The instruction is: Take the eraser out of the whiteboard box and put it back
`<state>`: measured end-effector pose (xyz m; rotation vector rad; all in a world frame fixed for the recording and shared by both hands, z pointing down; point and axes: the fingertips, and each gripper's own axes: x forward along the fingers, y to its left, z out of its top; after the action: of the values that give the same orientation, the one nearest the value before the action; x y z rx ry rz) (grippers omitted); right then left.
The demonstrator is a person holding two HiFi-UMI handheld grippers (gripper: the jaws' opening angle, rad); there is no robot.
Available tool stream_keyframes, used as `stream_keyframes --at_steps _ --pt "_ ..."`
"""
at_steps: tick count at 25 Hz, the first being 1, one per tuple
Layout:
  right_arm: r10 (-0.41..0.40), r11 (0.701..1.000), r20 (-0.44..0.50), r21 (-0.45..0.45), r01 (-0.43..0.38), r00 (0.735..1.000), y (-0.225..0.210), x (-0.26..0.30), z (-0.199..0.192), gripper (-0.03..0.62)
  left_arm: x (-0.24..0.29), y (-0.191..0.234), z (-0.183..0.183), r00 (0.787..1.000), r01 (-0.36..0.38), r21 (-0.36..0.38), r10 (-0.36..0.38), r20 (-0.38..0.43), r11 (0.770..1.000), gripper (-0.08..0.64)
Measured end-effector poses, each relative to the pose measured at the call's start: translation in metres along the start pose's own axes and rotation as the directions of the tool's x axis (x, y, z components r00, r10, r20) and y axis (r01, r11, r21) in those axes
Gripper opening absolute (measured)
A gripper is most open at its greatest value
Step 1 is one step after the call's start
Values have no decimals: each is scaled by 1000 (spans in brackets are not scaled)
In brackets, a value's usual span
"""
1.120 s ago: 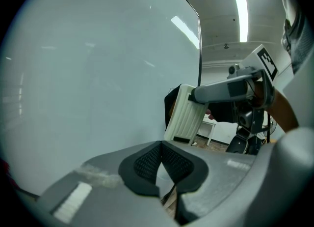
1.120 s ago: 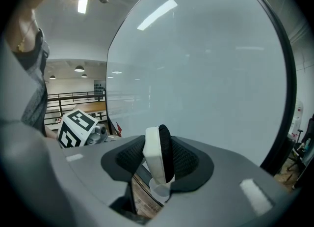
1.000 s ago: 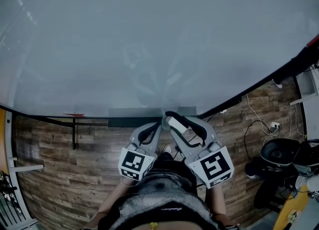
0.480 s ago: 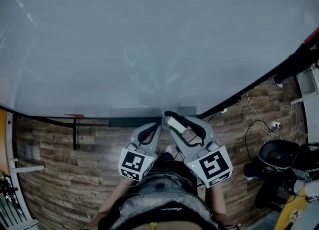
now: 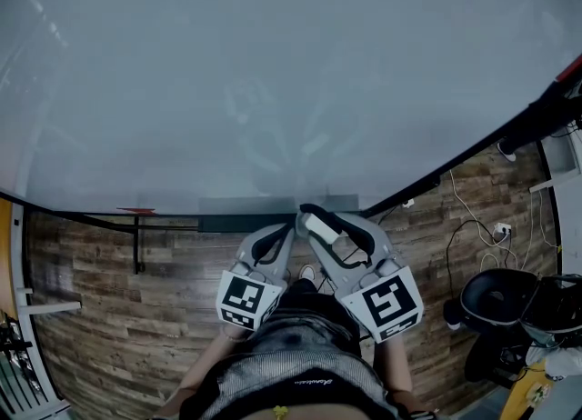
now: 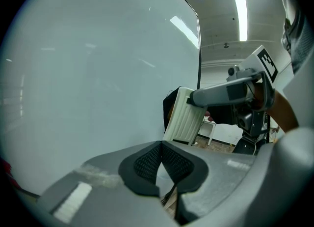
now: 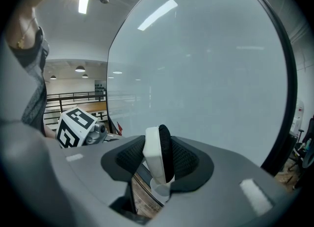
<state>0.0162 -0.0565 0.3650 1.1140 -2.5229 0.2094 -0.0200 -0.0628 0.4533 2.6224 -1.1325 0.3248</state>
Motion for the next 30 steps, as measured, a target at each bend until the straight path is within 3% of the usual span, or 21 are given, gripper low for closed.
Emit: stream_keyframes --at_steps 19,30 --pt "-1 1000 -15 -6 1 1000 -2 4 -6 166 2 1 1 1000 -1 21 1 20 1000 0" --pt "4 1000 -76 -22 -6 997 -10 32 -46 166 -4 4 -3 1000 -14 12 14 15 1000 0"
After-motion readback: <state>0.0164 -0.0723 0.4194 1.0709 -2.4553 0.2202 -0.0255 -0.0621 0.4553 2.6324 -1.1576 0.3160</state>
